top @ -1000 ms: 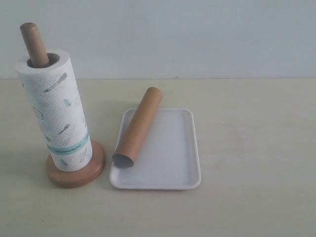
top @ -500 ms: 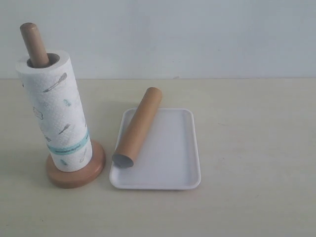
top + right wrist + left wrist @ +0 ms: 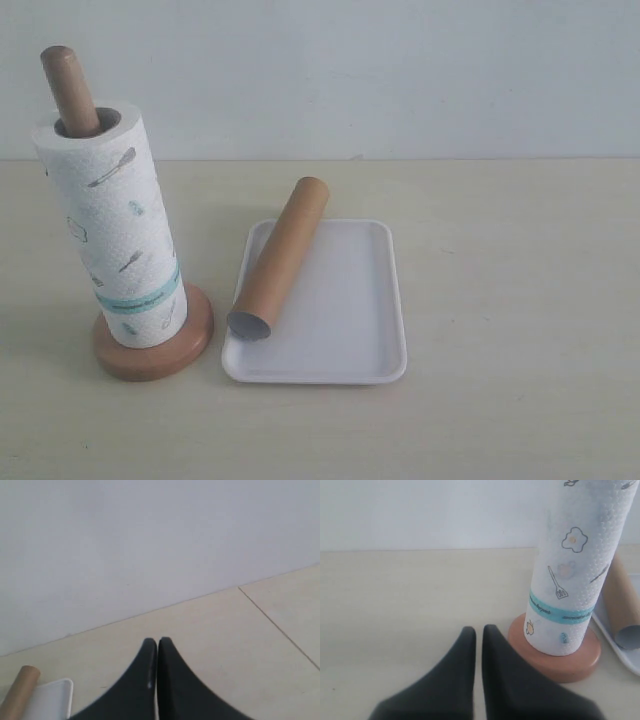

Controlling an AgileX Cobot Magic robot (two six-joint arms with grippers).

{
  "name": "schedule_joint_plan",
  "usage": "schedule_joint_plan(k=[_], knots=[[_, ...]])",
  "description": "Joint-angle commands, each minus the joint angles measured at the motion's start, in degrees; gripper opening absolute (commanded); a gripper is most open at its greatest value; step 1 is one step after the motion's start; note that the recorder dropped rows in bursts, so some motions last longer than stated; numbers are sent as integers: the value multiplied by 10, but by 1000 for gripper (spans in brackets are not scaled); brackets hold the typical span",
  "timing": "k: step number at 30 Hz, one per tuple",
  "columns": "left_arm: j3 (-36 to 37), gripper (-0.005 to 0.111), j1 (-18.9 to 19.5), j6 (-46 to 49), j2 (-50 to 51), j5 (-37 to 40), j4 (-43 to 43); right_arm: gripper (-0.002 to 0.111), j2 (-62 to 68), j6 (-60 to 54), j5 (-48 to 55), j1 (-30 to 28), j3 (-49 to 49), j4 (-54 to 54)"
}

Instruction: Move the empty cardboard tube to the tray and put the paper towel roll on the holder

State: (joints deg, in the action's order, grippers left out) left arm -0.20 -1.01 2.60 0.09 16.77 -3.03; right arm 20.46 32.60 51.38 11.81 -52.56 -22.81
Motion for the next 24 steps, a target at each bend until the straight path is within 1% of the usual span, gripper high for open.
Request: schedule_joint_plan(k=[1, 4, 6, 8, 11, 15, 21, 24], knots=[[2, 4, -3, 2, -1, 0, 1, 0, -86, 2, -175, -49, 166, 44], [2, 4, -3, 2, -1, 0, 1, 0, -111, 2, -244, -50, 257, 42], [2, 4, -3, 2, -1, 0, 1, 0, -114, -3, -273, -50, 298, 38], [2, 4, -3, 2, -1, 0, 1, 0, -112, -3, -294, -50, 330, 28], [2, 4, -3, 2, -1, 0, 1, 0, -112, -12, -297, -50, 353, 25], [2, 4, -3, 2, -1, 0, 1, 0, -112, -85, -320, -50, 380, 35], [2, 4, -3, 2, -1, 0, 1, 0, -112, -253, -327, -50, 396, 156], [2, 4, -3, 2, -1, 0, 1, 0, -115, -295, -333, -50, 409, 183]])
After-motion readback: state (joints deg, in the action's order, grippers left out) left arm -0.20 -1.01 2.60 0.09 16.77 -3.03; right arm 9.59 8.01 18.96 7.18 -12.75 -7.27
